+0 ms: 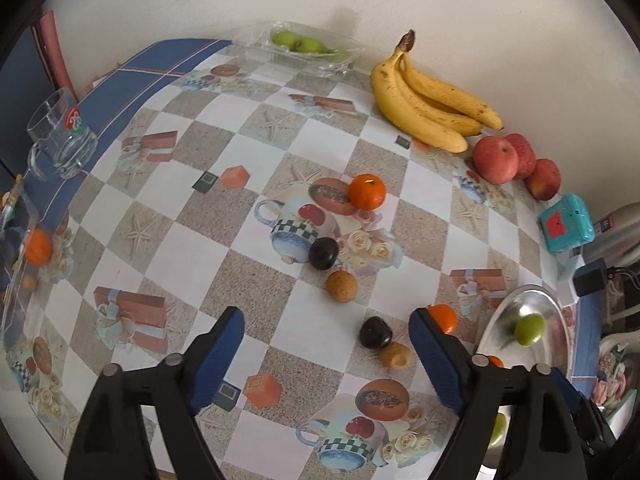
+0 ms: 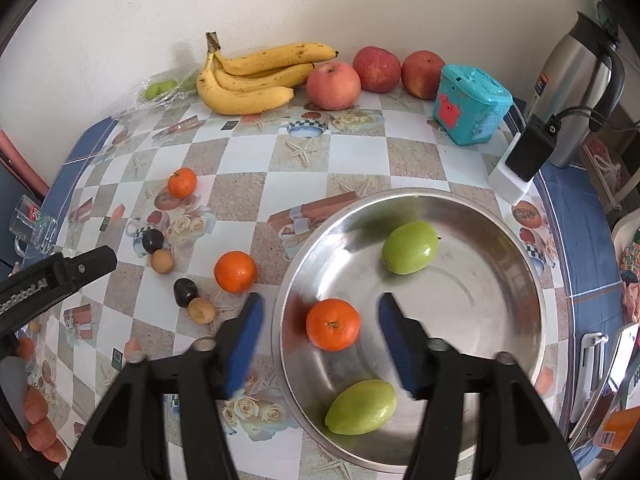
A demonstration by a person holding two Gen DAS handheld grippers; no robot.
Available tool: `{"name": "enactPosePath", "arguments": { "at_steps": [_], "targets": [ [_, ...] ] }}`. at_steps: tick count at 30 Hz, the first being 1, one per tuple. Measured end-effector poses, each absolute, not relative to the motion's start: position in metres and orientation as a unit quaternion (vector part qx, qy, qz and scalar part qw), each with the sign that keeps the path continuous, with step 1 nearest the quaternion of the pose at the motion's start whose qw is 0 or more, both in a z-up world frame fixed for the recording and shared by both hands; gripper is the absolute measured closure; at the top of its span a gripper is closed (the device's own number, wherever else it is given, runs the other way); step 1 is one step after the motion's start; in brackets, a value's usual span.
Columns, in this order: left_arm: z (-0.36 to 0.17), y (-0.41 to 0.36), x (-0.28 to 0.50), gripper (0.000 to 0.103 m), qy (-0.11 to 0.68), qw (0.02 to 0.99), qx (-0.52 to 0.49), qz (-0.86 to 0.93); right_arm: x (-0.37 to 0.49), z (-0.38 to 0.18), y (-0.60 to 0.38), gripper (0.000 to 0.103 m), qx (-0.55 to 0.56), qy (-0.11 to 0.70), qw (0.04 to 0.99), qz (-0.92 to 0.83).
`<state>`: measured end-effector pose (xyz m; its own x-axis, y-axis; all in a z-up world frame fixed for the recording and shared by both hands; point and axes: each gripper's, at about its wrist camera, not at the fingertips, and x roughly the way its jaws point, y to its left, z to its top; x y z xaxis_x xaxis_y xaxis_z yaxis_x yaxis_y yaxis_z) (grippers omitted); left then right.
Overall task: Organize fruits
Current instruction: 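Raise both open grippers off the plate and move toward the loose fruit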
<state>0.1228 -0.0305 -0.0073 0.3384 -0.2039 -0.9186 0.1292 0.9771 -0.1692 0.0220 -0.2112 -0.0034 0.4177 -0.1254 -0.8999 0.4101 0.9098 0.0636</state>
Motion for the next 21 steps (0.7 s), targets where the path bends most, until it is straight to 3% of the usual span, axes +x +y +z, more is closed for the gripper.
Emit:
{"name": "enactPosePath", "arguments": {
  "at_steps": [3, 11, 21],
  "targets": [
    [-0.011, -0.0278, 0.123, 0.002, 0.566, 0.819, -0.032, -0.088, 0.0215, -0.0066, -0.2138, 0.031, 0.142, 0.516, 0.829, -0.163],
    [-0.0125, -0.0252, 0.124, 0.0, 0.558, 0.826, -0.024, -0.072, 0.0184, -0.0085, -0.2194, 0.007, 0.15, 0.501, 0.835, -0.172],
    [-0.0141, -0.0258, 0.1244, 0.0, 0.559, 0.826, -0.018, -0.068, 0.0197, -0.0064, -0.2191, 0.007, 0.146, 0.489, 0.841, -0.177]
  ]
}}
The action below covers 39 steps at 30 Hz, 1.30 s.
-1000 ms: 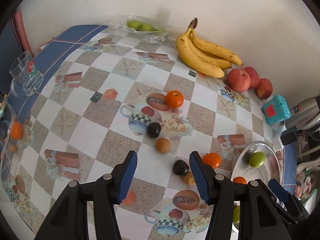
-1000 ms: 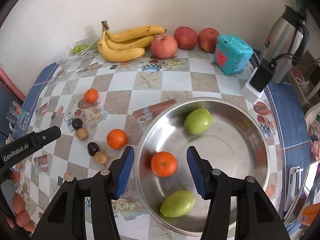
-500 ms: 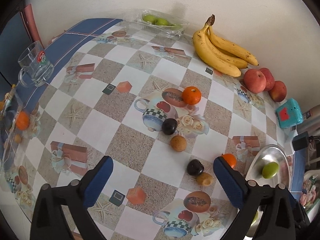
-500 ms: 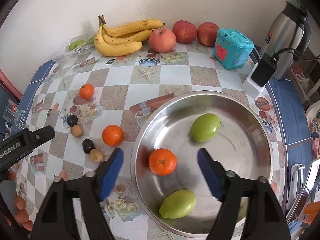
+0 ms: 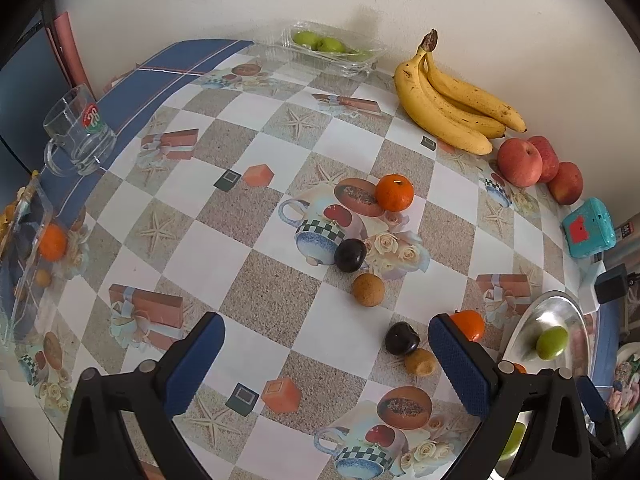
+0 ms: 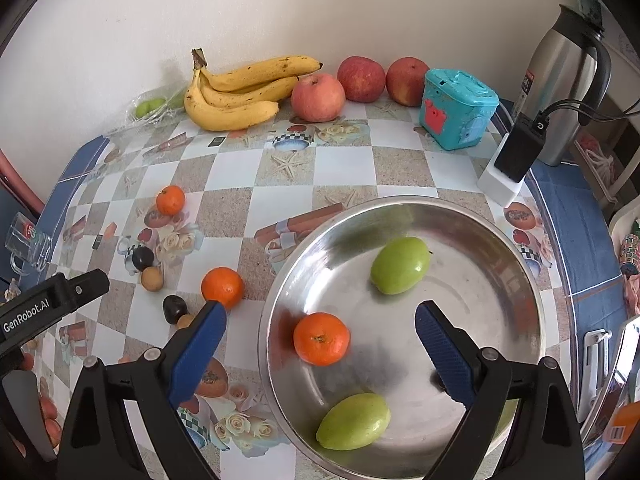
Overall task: Organize fruits
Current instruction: 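Raise both open grippers off the plate and move toward the loose fruit, then lower the left gripper onto the dark plum and close it while the right approaches the large orange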
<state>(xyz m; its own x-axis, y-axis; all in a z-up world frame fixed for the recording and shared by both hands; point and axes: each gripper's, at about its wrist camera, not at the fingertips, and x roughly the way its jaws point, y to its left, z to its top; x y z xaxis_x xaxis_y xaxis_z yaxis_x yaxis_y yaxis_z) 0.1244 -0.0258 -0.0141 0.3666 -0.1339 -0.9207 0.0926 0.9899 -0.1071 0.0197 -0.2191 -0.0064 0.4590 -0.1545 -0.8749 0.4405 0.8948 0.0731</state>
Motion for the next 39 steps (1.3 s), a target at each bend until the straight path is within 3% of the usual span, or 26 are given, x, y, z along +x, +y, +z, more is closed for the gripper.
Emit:
{"name": "enactPosePath", "arguments": {
  "at_steps": [28, 39],
  "targets": [
    [-0.061, -0.048, 0.145, 0.002, 0.593, 0.796, -0.028, -0.12, 0.052, -0.036, -0.193, 0.007, 0.142, 0.519, 0.83, -0.147],
    [-0.076, -0.06, 0.143, 0.036, 0.616, 0.768, -0.069, -0.159, 0.047, -0.031, -0.206, 0.007, 0.152, 0.509, 0.83, -0.169]
  ]
}}
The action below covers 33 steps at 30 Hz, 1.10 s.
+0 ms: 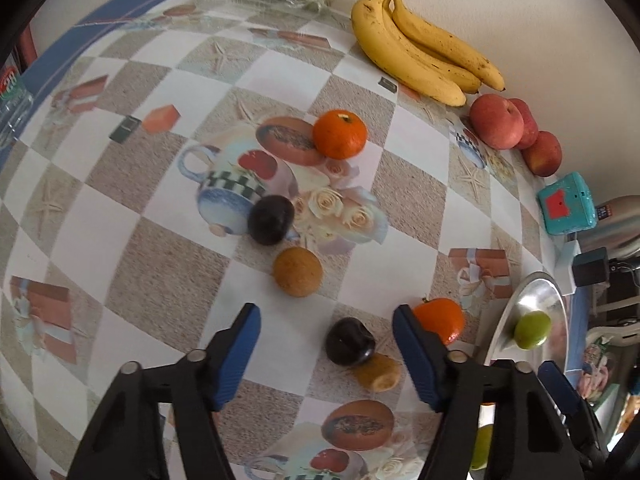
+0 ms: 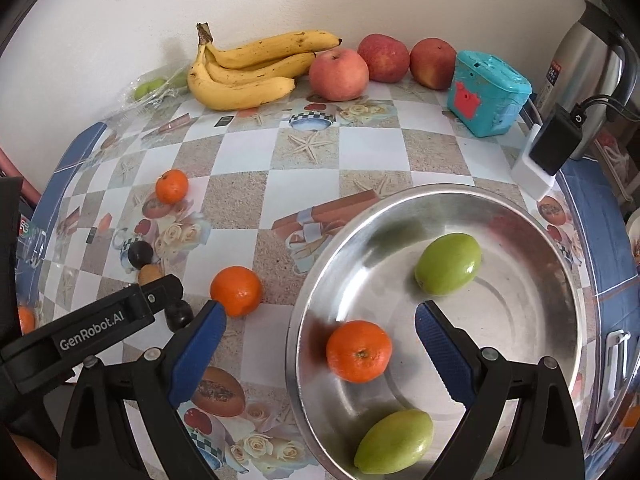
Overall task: Organize fruits
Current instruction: 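Lower the left gripper onto the dark plum and close it while the right approaches the large orange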
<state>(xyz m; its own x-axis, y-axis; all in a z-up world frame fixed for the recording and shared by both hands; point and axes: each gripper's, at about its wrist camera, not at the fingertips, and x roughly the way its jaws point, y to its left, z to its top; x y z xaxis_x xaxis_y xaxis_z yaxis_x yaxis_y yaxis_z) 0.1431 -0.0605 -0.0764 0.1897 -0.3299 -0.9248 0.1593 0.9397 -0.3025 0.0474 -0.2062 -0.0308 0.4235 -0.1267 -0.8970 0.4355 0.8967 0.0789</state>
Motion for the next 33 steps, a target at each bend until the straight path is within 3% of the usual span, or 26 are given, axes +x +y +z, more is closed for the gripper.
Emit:
{"name": "enactPosePath", "arguments": {
  "at_steps": [3, 14, 33],
  "targets": [
    [-0.08, -0.063, 0.142, 0.05, 0.622, 0.763, -0.07, -0.164, 0.046, -0.03, -0.208, 0.007, 0.155, 0.508, 0.83, -0.171],
    [-0.083, -0.069, 0.138, 0.07, 0.629, 0.752, -0.079, -0.181, 0.043, -0.029, -0.212, 0.007, 0.162, 0.505, 0.83, -0.174],
    [-0.078, -0.054, 0.138, 0.075, 0.637, 0.745, -0.11, -0.168, 0.046, -0.029, -0.208, 0.007, 0.159, 0.5, 0.835, -0.168]
  ]
}}
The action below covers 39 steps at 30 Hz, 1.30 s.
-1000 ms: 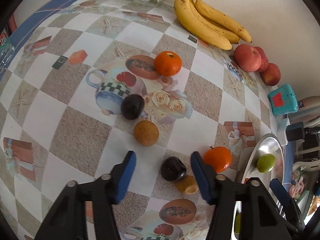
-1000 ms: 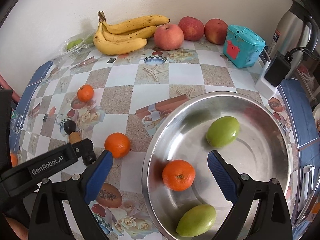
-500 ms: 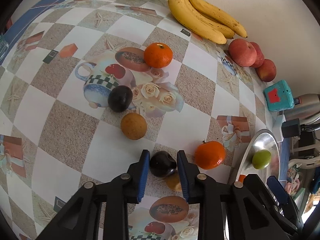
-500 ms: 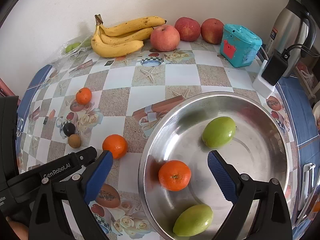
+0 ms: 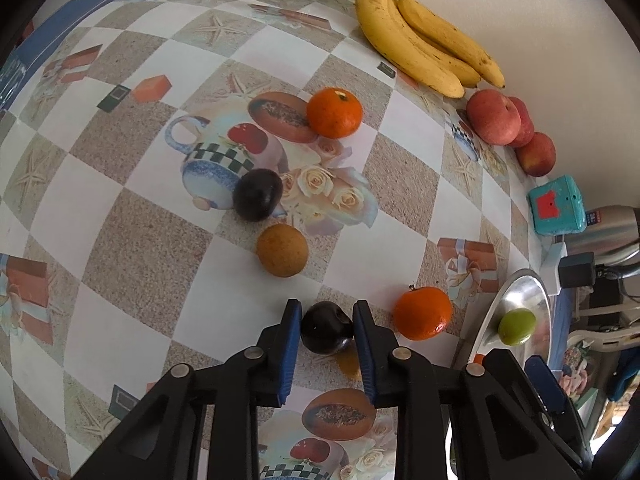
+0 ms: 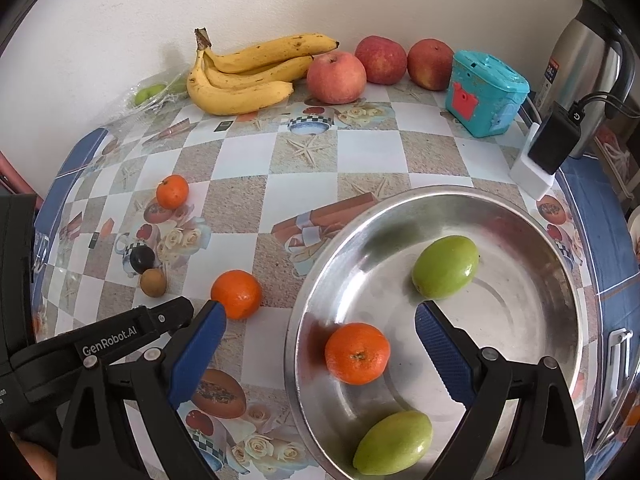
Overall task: Organize fruits
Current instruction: 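Lower the left gripper onto the dark plum and close it while the right approaches the large orange, then close the right gripper on the large orange while the left lifts the dark plum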
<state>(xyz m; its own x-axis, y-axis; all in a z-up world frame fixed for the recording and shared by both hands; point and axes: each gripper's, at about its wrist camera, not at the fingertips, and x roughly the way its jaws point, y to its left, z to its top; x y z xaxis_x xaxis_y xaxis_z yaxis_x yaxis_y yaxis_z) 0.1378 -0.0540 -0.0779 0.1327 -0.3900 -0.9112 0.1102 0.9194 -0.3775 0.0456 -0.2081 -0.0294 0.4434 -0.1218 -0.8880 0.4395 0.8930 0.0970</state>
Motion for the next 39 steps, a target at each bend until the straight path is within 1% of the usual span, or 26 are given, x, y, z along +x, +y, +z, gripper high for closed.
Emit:
{"name": "enactPosePath", "arguments": {
  "at_steps": [5, 10, 14, 18, 19, 20, 22, 30, 33, 37, 39],
  "targets": [
    [-0.068, -0.045, 0.142, 0.075, 0.629, 0.751, -0.124, -0.158, 0.048, -0.026, -0.203, 0.007, 0.156, 0.49, 0.843, -0.159],
    [-0.059, -0.031, 0.148, 0.075, 0.619, 0.759, -0.139, -0.147, 0.052, -0.019, -0.196, 0.007, 0.163, 0.455, 0.864, -0.142],
    [-0.053, -0.022, 0.153, 0.075, 0.61, 0.767, -0.145, -0.137, 0.061, -0.017, -0.183, 0.011, 0.144, 0.446, 0.874, -0.129],
    [-0.05, -0.015, 0.155, 0.075, 0.607, 0.768, -0.153, -0.133, 0.07, -0.025, -0.171, 0.014, 0.128, 0.453, 0.874, -0.117],
    [-0.051, -0.014, 0.156, 0.075, 0.607, 0.768, -0.154, -0.132, 0.072, -0.028, -0.169, 0.015, 0.125, 0.457, 0.873, -0.115],
    [-0.051, -0.012, 0.156, 0.075, 0.607, 0.768, -0.155, -0.132, 0.074, -0.032, -0.167, 0.021, 0.123, 0.461, 0.872, -0.112],
    [-0.052, -0.01, 0.157, 0.075, 0.608, 0.766, -0.159, -0.13, 0.077, -0.038, -0.163, 0.026, 0.117, 0.468, 0.869, -0.111],
    [-0.054, -0.005, 0.159, 0.075, 0.613, 0.762, -0.168, -0.128, 0.088, -0.051, -0.149, 0.037, 0.096, 0.479, 0.868, -0.095],
    [-0.055, -0.005, 0.159, 0.075, 0.613, 0.761, -0.168, -0.129, 0.09, -0.06, -0.146, 0.045, 0.078, 0.49, 0.862, -0.103],
    [-0.055, -0.005, 0.159, 0.075, 0.614, 0.76, -0.168, -0.128, 0.091, -0.067, -0.144, 0.046, 0.066, 0.496, 0.858, -0.112],
    [-0.056, -0.005, 0.159, 0.075, 0.615, 0.76, -0.168, -0.128, 0.091, -0.069, -0.146, 0.049, 0.067, 0.498, 0.857, -0.113]
  ]
}}
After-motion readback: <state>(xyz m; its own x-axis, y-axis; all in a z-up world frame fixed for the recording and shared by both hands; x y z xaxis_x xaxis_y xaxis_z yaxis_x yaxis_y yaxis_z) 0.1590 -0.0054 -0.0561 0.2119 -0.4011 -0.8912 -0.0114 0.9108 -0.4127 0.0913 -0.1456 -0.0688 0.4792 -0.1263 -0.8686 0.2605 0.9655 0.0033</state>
